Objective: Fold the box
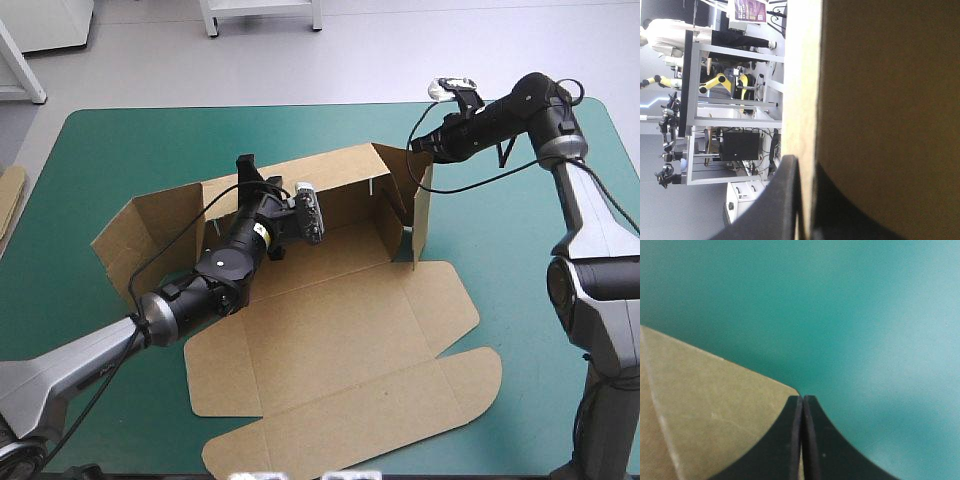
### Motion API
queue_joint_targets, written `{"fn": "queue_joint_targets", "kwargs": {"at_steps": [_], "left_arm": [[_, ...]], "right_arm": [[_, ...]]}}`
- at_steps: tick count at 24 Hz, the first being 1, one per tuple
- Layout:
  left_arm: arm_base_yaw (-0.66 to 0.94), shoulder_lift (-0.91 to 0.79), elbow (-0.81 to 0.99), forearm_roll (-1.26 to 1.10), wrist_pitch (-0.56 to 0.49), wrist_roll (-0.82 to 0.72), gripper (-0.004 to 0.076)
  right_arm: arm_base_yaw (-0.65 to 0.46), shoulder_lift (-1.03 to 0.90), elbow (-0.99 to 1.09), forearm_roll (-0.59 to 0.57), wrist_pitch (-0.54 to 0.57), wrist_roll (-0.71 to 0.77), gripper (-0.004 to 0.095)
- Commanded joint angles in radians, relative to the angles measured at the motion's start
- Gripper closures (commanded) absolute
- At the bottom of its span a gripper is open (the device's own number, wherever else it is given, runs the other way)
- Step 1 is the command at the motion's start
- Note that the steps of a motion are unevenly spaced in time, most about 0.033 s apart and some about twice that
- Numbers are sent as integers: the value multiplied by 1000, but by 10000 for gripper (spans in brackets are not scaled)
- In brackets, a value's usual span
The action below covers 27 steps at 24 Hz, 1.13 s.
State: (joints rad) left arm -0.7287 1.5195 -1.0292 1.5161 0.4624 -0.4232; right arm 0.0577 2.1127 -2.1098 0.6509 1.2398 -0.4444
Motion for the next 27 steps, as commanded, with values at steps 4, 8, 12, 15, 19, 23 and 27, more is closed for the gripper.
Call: {"fn": "queue_joint_targets", "kwargs": {"at_steps": [4,8,12,15,19,23,27], "left_arm": [[1,-21,-6,-58,-21,-37,733],[1,-21,-6,-56,-21,-41,733],[1,-21,-6,-56,-21,-43,733],[1,-21,-6,-56,-23,-43,732],[1,-21,-6,-56,-21,-43,733],[1,-21,-6,-56,-20,-43,733],[1,-21,-6,-56,-20,-66,733]], "right_arm": [[-3,-137,116,114,0,-125,925],[-23,-204,286,202,-71,-258,923],[-39,-284,454,302,-181,-415,923],[-44,-327,555,368,-233,-519,923],[-46,-342,679,548,-240,-702,919],[-46,-392,777,580,-274,-805,919],[-46,-416,835,594,-280,-860,920]]}}
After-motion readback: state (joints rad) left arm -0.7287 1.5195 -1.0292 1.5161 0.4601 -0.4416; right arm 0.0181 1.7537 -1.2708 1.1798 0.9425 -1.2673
